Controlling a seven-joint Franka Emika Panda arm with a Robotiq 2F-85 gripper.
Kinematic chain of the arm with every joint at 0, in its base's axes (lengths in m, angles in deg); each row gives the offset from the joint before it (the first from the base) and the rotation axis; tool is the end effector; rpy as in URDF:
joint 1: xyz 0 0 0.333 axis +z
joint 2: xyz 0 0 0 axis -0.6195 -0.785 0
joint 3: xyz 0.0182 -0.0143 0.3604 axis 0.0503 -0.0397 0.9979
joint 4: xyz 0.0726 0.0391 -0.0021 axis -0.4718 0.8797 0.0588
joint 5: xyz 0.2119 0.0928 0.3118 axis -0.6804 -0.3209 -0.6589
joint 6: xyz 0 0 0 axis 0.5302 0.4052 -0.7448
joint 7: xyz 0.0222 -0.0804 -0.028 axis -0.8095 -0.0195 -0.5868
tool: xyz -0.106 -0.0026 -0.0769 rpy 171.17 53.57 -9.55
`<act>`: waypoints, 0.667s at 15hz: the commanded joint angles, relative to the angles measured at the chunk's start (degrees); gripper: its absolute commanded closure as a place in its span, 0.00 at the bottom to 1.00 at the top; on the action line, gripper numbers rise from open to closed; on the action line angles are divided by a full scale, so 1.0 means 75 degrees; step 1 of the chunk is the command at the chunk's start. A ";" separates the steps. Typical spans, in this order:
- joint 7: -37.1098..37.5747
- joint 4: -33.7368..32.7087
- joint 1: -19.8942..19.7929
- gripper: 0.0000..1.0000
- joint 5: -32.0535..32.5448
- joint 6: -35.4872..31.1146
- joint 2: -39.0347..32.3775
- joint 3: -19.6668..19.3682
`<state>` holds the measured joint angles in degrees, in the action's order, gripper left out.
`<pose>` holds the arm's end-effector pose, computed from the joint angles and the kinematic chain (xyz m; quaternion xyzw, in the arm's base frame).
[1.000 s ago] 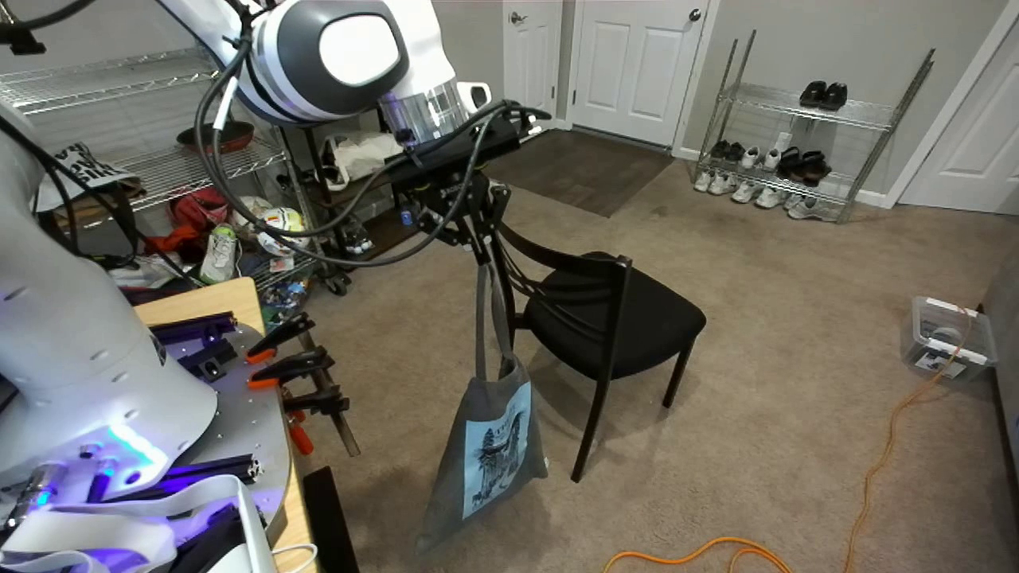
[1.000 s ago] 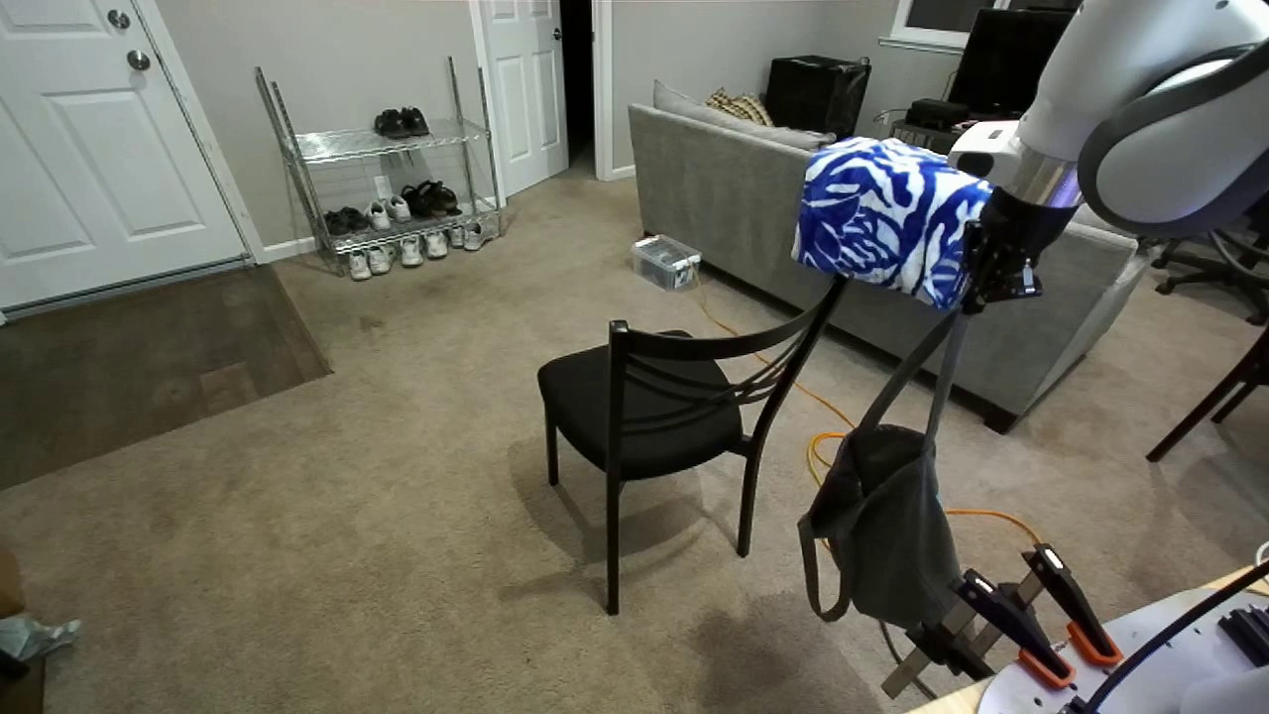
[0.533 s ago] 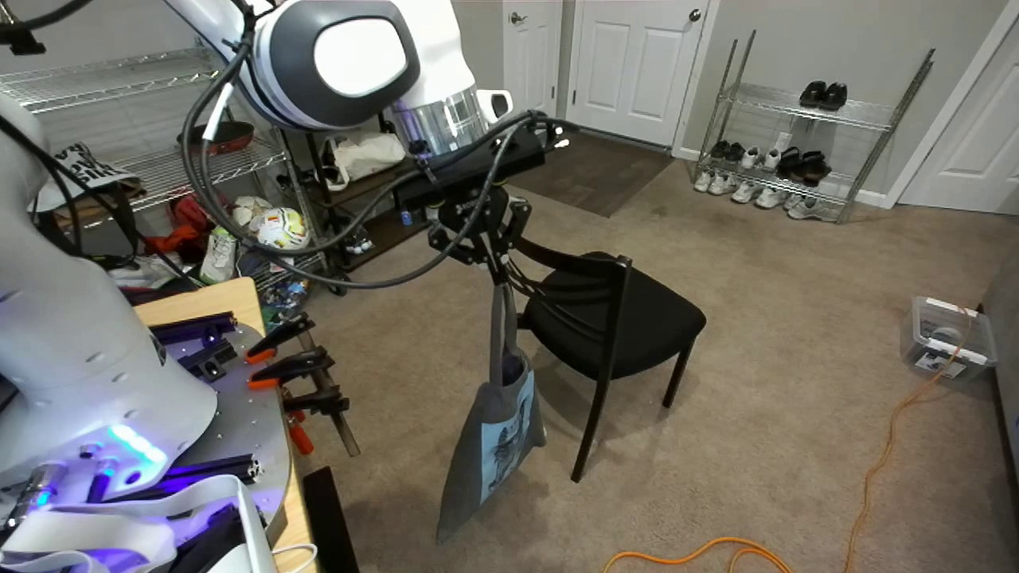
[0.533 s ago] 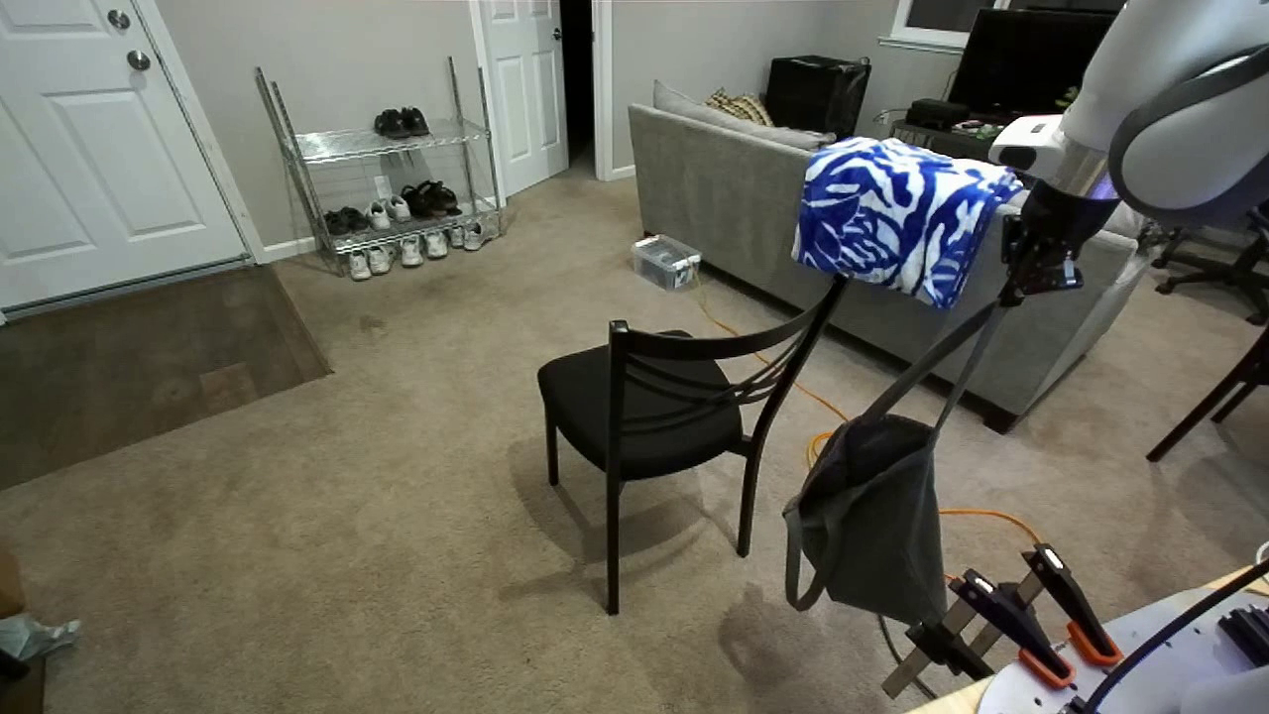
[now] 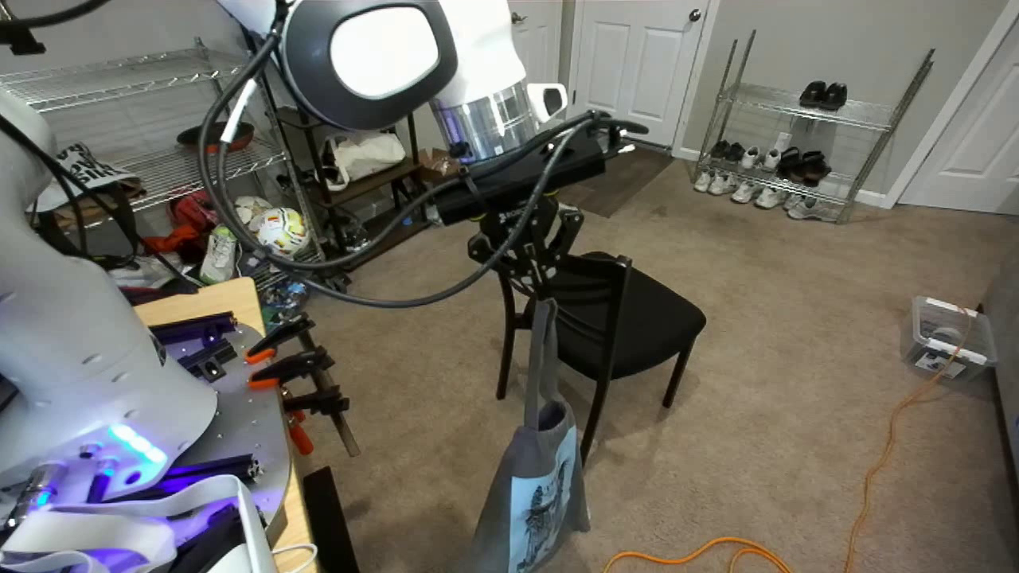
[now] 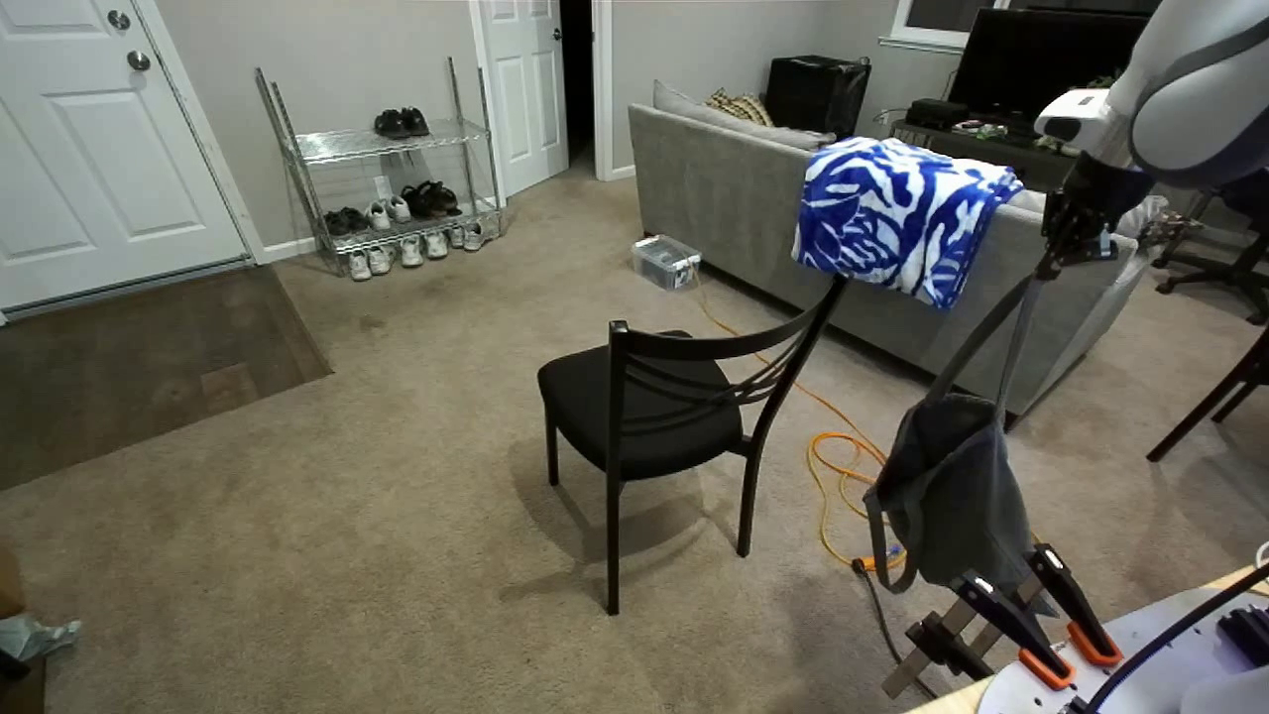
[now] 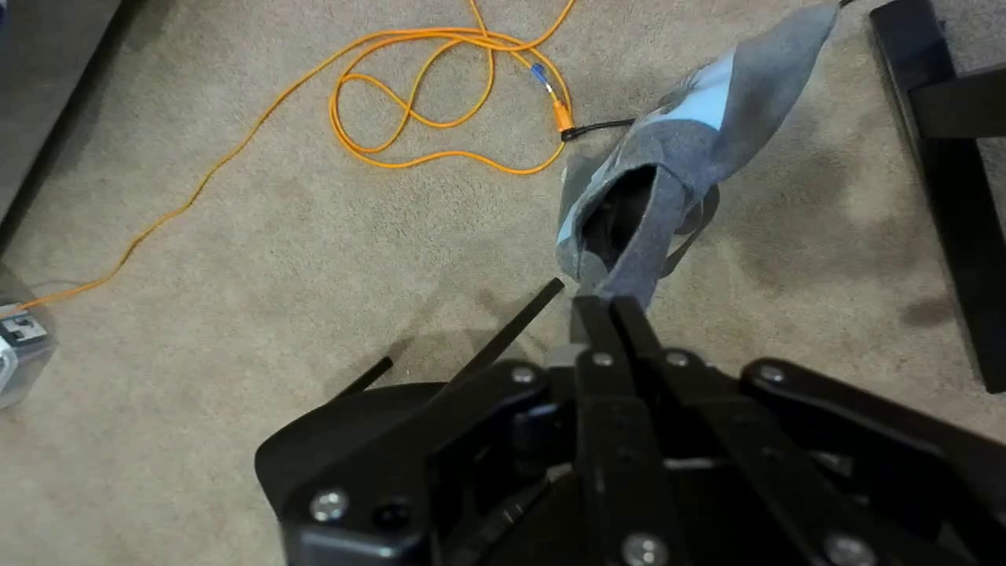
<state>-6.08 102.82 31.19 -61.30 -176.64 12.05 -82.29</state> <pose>0.4171 -0.1608 0.3496 0.8303 0.5334 0.0316 0.1586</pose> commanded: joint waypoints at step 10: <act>-0.0991 -0.2951 -0.0286 0.99 -0.2869 0.0838 -0.1800 0.0404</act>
<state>-11.78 84.31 30.82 -80.64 -171.48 1.36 -80.90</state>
